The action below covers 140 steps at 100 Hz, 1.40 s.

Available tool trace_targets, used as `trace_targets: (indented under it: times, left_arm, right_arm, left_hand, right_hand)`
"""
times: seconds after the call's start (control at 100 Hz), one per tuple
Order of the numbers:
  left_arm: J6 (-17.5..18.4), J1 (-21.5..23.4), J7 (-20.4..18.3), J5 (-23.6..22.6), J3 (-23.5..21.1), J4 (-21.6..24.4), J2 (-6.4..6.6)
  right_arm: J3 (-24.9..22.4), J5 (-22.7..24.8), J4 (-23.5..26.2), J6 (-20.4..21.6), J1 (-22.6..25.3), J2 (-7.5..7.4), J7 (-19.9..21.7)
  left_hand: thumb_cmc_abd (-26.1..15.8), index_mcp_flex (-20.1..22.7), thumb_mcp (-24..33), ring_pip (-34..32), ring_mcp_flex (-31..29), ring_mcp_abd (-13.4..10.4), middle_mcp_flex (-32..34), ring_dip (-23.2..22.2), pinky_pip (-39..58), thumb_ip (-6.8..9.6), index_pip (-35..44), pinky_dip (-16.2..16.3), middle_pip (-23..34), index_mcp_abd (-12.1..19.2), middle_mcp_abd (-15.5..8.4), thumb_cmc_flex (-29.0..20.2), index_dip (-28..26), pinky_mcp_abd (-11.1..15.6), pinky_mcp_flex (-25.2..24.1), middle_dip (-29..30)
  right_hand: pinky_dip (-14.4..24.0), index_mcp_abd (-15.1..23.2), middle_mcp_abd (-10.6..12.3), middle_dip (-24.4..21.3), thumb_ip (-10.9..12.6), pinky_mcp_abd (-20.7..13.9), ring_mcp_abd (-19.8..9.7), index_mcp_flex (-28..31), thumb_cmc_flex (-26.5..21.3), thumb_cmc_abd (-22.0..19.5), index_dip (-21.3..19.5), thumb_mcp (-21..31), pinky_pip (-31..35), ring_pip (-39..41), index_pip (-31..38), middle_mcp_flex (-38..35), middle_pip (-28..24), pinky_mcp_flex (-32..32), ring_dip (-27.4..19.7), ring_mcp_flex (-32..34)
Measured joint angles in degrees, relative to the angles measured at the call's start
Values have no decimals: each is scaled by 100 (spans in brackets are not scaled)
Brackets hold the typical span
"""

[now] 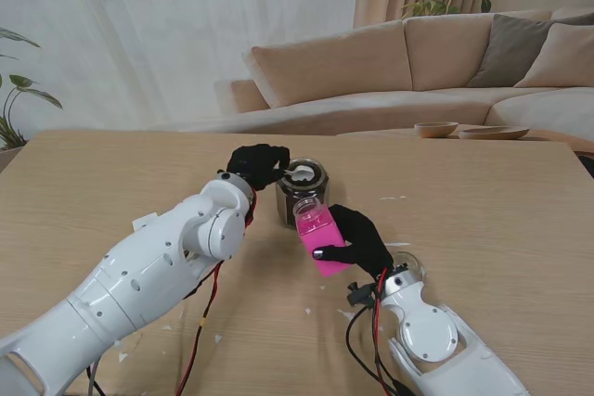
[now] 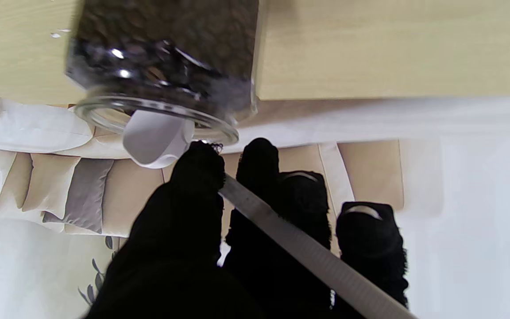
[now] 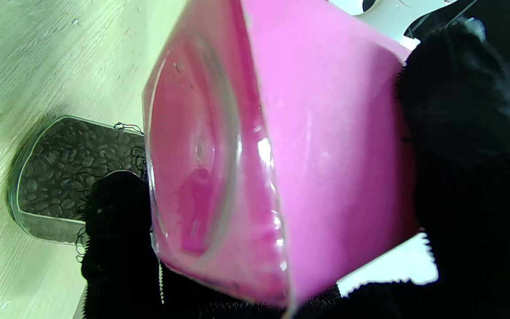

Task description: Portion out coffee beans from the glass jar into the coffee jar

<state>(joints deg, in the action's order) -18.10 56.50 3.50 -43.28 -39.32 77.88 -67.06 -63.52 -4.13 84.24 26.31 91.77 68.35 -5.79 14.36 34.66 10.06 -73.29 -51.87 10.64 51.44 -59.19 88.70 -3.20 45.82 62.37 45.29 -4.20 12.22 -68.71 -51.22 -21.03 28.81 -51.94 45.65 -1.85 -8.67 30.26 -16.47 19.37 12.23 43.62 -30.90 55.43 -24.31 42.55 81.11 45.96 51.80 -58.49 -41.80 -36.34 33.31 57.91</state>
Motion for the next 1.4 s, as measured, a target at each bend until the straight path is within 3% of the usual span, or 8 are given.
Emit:
trace_targets:
  times: [0.48,0.7,1.4]
  left_arm:
    - [-282,51,-719,779,-127,382,81]
    - [-515,21,-747,994,-133,403,57]
    - [-895,-52,-611,2446,-626,217,-196]
  right_arm:
    - [-8,4,8,9,12,0,-11]
    - [-8,19,-5,21,11,0,-15]
    - [79,0,-174,37,-93,1,15]
  left_hand:
    - [0,0,0,0,0,0,0,0,0,0,0,-1,-1,-21,0,0,0,0,-9,0]
    - [0,0,0,0,-58,-1,3,0,0,0,0,-1,-1,-22,0,0,0,0,22,0]
    - [0,0,8,0,-71,-2,6,0,0,0,0,-1,-1,-28,13,-1,0,0,81,0]
  right_hand:
    - [0,0,0,0,0,0,0,0,-1,0,0,0,0,0,0,0,0,0,0,0]
    - [0,0,0,0,0,0,0,0,-1,0,0,0,0,0,0,0,0,0,0,0]
    - [0,-1,0,0,0,0,0,0,-1,0,0,0,1,0,0,0,0,0,0,0]
